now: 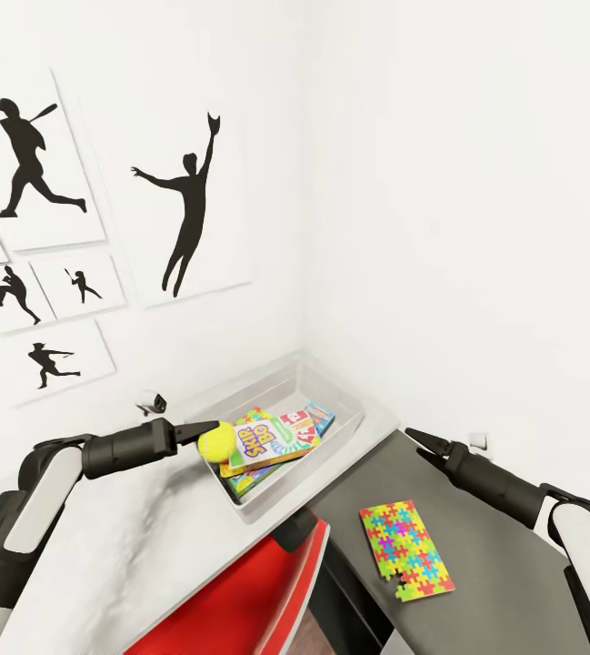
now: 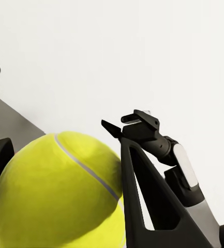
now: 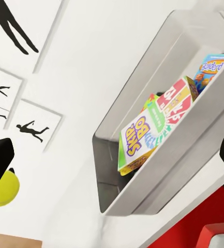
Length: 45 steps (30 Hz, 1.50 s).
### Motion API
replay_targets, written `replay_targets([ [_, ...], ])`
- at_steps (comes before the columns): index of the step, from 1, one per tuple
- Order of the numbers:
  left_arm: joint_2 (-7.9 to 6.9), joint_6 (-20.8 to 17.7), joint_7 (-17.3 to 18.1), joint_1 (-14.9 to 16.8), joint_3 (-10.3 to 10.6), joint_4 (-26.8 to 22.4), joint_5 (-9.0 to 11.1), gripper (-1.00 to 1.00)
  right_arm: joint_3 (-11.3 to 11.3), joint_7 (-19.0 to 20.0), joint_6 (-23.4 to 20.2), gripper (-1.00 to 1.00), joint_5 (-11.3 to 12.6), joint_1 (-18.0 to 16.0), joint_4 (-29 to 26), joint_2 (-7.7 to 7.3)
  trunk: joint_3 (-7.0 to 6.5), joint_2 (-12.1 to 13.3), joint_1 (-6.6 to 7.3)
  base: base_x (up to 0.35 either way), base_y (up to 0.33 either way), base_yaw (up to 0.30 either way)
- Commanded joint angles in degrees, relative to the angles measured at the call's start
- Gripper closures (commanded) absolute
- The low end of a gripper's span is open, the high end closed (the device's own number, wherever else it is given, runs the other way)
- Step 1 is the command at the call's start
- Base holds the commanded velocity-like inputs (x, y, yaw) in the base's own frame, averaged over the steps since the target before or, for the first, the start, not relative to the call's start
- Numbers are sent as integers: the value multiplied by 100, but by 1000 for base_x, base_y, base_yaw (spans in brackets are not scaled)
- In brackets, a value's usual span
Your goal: Put all the toys in the child's room - the three board games (two on the bed and one on the table), the two jigsaw puzzles on the table, and the tennis ball on the table - inside the toy box on the table in the child's room.
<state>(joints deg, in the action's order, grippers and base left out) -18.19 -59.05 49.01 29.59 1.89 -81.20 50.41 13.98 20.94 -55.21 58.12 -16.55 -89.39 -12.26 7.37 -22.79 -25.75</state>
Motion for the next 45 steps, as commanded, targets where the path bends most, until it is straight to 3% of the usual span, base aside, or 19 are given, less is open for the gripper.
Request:
replay_targets([
  [1,-5,-14,2,20,1,2,-11,100,8,47,-25,-100,-41,-6,0,0,12,-12,-4,0,0,0],
  [6,6,-28,-188,280,-39,25,-2,100,8,50,-25,-100,-38,-6,0,-3,12,-12,-4,0,0,0],
  [10,44,-24,-685,602,-46,137,26,100,8,43,-23,-100,-45,-6,2,-1,12,-12,-4,0,0,0],
  [12,99,-26,-1095,810,-47,225,53,100,8,37,-17,-100,-46,-6,6,2,12,-12,-4,0,0,0],
  [15,359,-22,-1704,1275,-34,835,47,100,5,49,262,-100,-48,-6,8,-6,12,-12,-4,0,0,0],
  [17,528,-16,-1893,1480,-28,1241,32,100,2,54,383,-100,-47,-6,9,-14,12,-12,-4,0,0,0],
  [18,693,-7,-2067,1675,-25,1702,12,100,1,61,443,-100,-42,-6,9,-18,12,-12,-4,0,0,0],
  [20,816,1,-2263,1875,-20,2144,-3,100,4,65,478,-100,-39,-6,9,-25,12,-12,-4,0,0,0],
  [27,933,91,-2674,2033,8,2463,-13,100,8,67,509,-100,-44,-5,1,-36,12,-12,-4,0,0,0],
  [28,1050,100,-2958,2046,14,2480,-13,100,8,68,511,-100,-46,-5,0,-39,12,-12,-4,0,0,0],
  [29,1074,105,-3064,2048,14,2482,-13,100,8,68,511,-100,-46,-5,0,-39,12,-12,-4,0,0,0],
  [37,1114,299,-3414,2050,24,2549,-30,100,16,68,511,-100,-46,-6,0,-41,12,-12,-4,0,0,0],
  [45,1240,433,-3728,2050,22,2602,-482,100,17,62,511,-100,-46,-5,0,-43,12,-12,-4,0,0,0],
])
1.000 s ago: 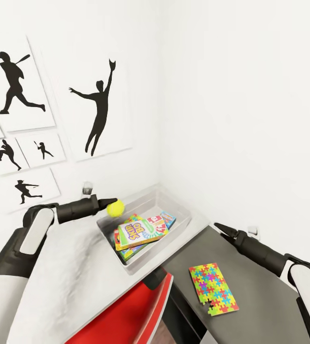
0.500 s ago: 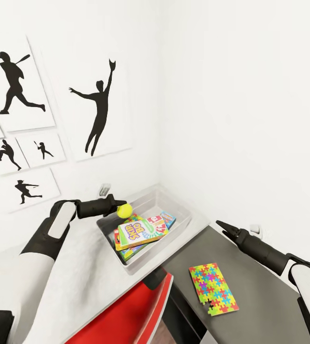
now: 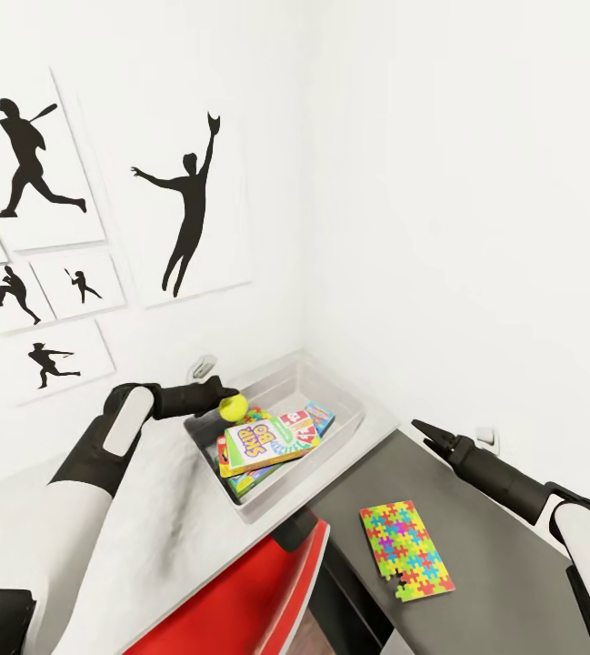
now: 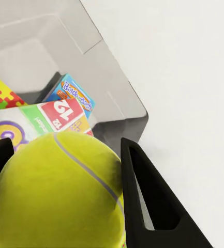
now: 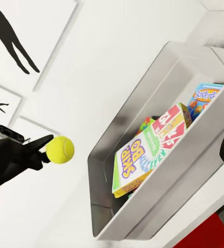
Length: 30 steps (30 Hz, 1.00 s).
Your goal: Put all the toys in the child's room - the three board games (two on the bed and one on the table), the two jigsaw puzzles on the table, and the tennis ball on the table - inside the toy box on the table in the child's room.
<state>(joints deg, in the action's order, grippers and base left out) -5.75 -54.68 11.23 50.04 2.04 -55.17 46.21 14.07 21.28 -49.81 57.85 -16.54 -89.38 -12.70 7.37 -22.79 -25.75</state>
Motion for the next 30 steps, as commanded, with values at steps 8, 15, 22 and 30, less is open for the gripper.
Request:
replay_targets([
  [8,35,239,12,8,4,68,-607,100,8,26,-29,-100,-20,-7,0,-4,12,-13,-4,0,0,0],
  [15,-18,235,29,103,-18,69,-813,100,8,18,-29,-100,-20,-5,0,-5,12,-13,-4,0,0,0],
  [22,-29,251,14,235,-34,27,-828,100,8,25,-29,-100,-20,-6,0,-5,12,-13,-4,0,0,0],
  [30,-40,346,-350,480,-45,86,-1253,100,8,26,-29,-100,-20,-5,0,-5,12,-13,-4,0,0,0],
])
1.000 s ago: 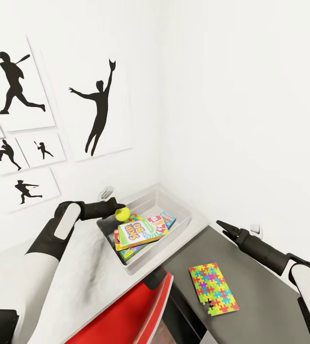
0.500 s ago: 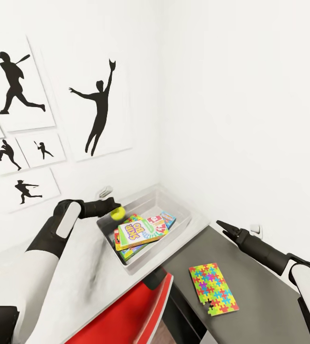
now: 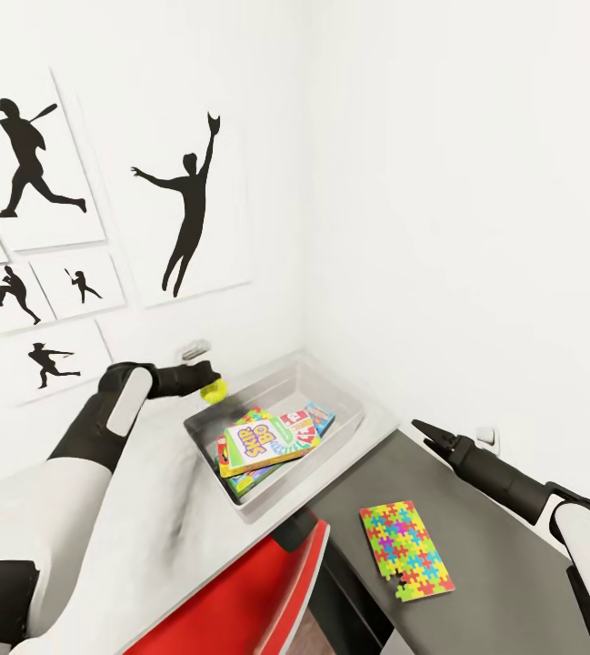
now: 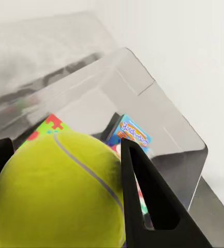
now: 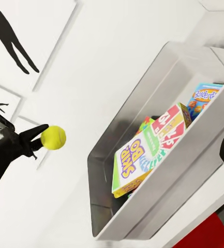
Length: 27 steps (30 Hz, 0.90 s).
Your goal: Put all the toys in the child's room - the three board games (two on the bed and one on the table), the two jigsaw puzzles on the table, and the tennis ball on the table - inside the toy box on the table in the child's room.
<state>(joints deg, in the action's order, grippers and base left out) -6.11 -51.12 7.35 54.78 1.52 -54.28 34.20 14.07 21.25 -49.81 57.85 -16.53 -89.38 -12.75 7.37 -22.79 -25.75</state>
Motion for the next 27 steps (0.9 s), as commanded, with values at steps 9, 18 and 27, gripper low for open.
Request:
replay_targets([
  [9,45,540,-608,193,23,472,-393,100,8,28,-29,-100,-19,-5,0,1,13,-12,-4,0,0,0],
  [18,119,784,-685,233,115,743,-410,100,8,26,-29,-100,-19,-5,0,1,18,-12,-4,0,0,0],
  [27,195,801,-691,235,312,806,-824,100,8,12,-29,-100,-19,-3,0,1,88,-12,-4,0,0,0],
])
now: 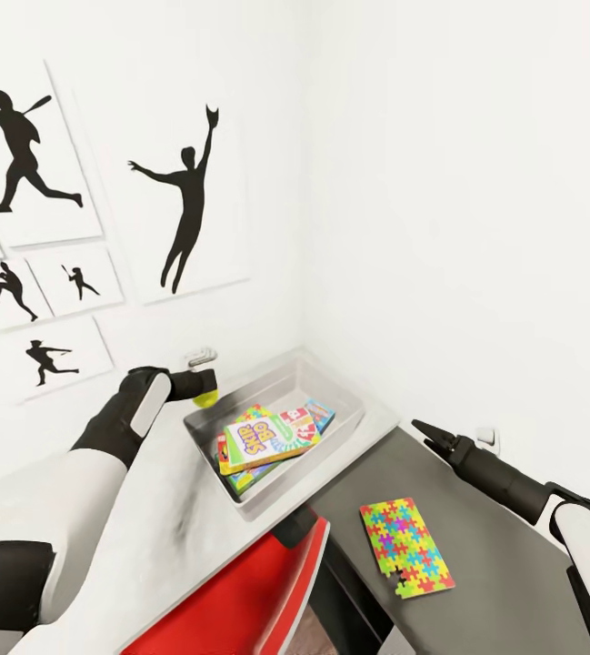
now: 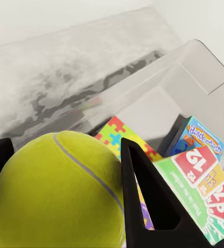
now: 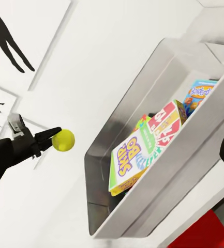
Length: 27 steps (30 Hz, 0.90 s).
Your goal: Put all the toys in the child's room - the three board games (two on the bed and one on the table), the two jigsaw puzzles on the table, and the tennis ball on the table - inside the toy box on the table in the child's room.
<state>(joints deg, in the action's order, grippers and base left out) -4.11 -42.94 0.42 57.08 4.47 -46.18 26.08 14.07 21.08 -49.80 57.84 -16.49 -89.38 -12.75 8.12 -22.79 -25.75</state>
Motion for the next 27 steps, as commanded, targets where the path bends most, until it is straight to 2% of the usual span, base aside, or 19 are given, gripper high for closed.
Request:
replay_targets([
  [1,-4,-19,2,5,20,-4,-35,100,8,28,-29,-100,-19,-8,-1,1,22,-13,-3,0,0,0],
  [27,7,-19,4,5,46,1,-90,100,8,18,-30,-100,-19,-9,-1,1,259,-13,-3,0,0,0],
])
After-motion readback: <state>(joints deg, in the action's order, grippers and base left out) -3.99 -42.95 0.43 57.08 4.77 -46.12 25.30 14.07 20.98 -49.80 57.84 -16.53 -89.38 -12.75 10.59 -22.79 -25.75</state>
